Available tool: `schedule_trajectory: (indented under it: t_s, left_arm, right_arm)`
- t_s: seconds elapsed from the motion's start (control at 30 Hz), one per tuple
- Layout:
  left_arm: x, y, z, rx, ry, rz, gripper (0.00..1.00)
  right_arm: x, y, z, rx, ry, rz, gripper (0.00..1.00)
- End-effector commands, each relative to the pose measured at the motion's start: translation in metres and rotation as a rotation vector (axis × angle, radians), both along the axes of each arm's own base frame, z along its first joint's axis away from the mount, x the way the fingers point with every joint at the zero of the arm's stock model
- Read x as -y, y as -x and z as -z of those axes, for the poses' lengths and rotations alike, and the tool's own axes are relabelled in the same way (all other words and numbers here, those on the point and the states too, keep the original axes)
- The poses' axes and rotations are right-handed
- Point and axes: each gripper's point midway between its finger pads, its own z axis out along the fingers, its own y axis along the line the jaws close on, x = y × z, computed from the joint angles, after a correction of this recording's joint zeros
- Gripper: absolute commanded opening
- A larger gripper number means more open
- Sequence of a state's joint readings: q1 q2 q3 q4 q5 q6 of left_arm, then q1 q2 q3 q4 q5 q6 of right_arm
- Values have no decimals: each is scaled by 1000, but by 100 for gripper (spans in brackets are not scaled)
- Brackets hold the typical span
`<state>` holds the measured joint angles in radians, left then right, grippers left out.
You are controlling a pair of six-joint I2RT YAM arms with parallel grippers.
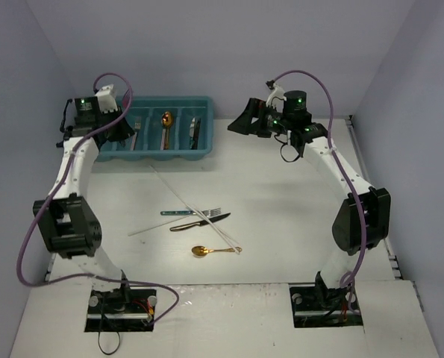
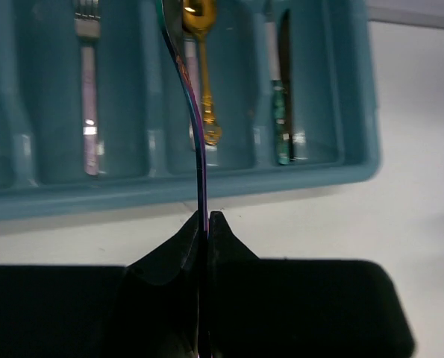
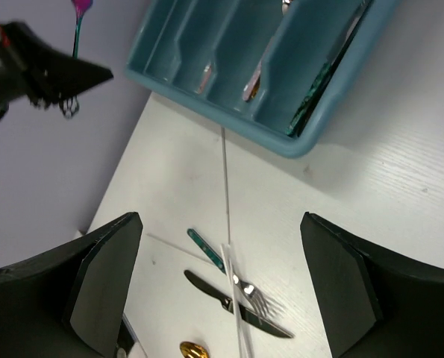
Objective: Sort the eating utensils into containers
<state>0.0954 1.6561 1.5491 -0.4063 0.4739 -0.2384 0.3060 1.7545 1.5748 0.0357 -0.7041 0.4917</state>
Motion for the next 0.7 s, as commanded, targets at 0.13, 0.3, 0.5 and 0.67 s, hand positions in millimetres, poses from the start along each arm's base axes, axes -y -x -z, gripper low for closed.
schedule_trajectory:
  t_s: [0.13, 0.3, 0.5, 0.67]
  left_arm:
    - [-39, -60, 36, -41, -158, 16, 0]
    - [-49, -95, 49, -27, -169, -27, 0]
    - [-60, -126, 61, -15, -197, -50, 0]
    - [-60, -135, 83, -49, -204, -32, 0]
  right_arm:
    - [4, 24, -8, 121, 51, -58, 86]
    - [7, 29, 0, 108, 68, -62, 86]
    - [10, 33, 5, 96, 74, -67, 86]
    - [11, 34, 9, 88, 77, -70, 86]
